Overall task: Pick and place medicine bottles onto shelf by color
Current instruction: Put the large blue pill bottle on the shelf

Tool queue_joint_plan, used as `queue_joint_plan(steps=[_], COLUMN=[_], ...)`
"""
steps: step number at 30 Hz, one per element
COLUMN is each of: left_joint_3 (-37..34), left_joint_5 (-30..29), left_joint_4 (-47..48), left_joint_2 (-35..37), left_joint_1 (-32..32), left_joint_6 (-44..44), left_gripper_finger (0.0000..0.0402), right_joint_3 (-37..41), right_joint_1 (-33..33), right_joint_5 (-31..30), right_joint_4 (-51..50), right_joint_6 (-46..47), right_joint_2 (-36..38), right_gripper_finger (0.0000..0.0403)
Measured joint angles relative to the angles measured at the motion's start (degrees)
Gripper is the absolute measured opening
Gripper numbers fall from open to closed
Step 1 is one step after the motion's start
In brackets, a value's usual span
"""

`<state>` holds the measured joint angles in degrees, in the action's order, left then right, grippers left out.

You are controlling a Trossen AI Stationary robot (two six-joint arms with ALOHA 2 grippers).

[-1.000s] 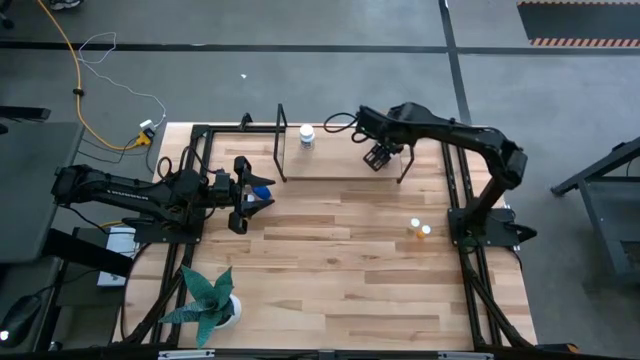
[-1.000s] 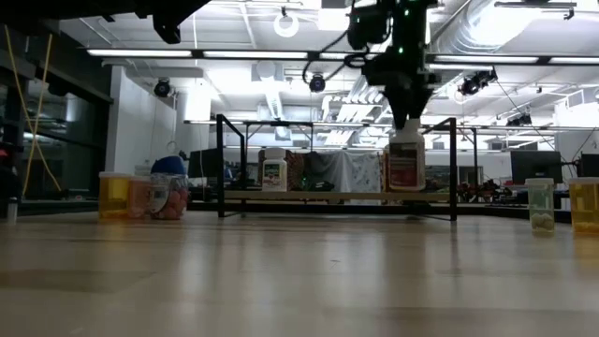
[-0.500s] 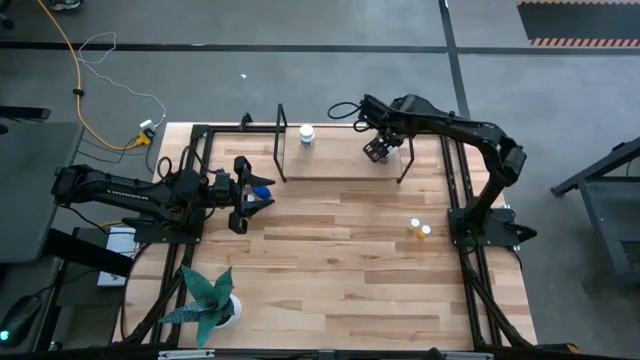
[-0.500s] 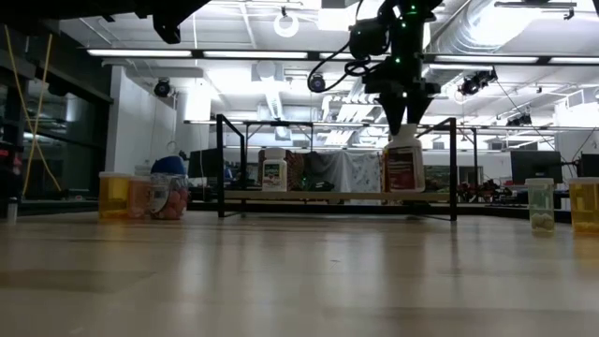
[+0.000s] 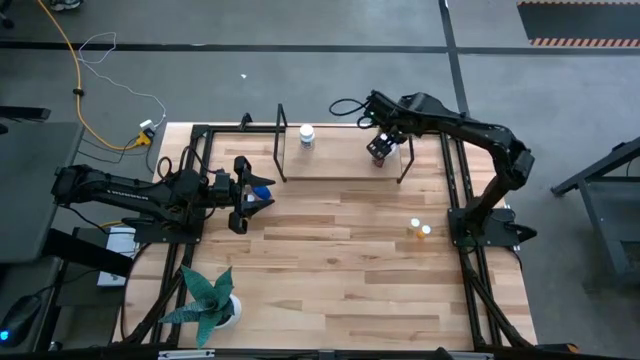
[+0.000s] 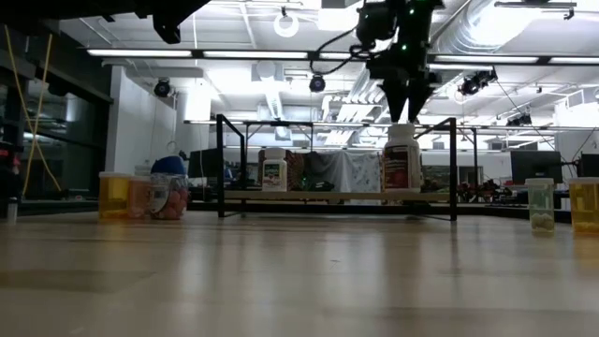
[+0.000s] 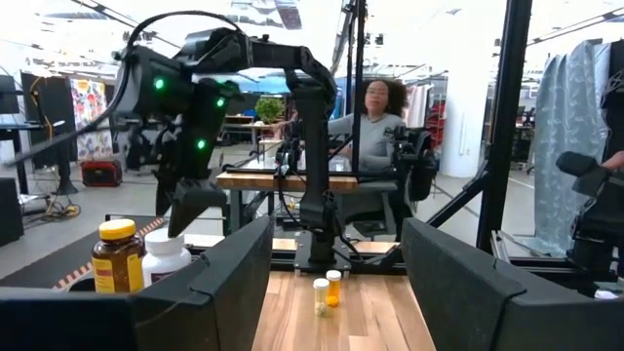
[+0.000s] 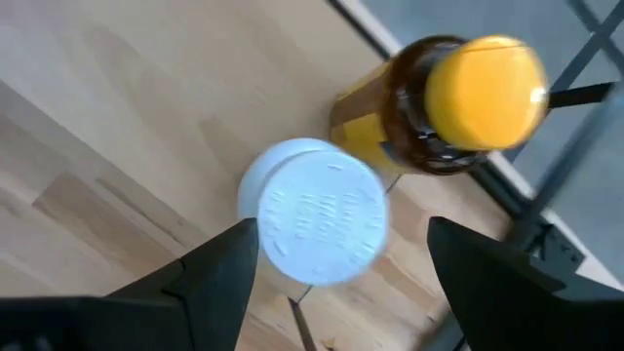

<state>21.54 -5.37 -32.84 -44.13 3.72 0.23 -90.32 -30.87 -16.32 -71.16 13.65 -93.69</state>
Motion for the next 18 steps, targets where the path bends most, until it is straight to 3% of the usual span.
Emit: queue_joint_plan(steps=[6,9,13,18], left_joint_3=[0.00,0.00,0.00,0.00], left_joint_5=[-0.54,-0.68,-0.72,-0.77], left_joint_4=[0.02,0.11,0.52,0.55], left_joint_2=[-0.01,0.00,-0.01,0.01], left_joint_1=[-0.01,0.01,-0.02,0.00], left_joint_6=[0.00,0.00,0.00,0.00], left_gripper_finger=[0.0217,0.0217,0.0217,0.0217], right_joint_3=[0.08,2.27,11.30,28.97], right_joint_1=[1.80,5.10,10.61,17.87], right_joint_5=[1.35,3.51,6.10,6.98], right_joint_4=[4.03,10.97,25.43,46.90], right_joint_6=[-2.12,-3.69,-4.24,-3.27], right_joint_2=[6.43,10.54,17.42,27.23], right_gripper_finger=[0.0291,0.0291,0.0291,0.0291])
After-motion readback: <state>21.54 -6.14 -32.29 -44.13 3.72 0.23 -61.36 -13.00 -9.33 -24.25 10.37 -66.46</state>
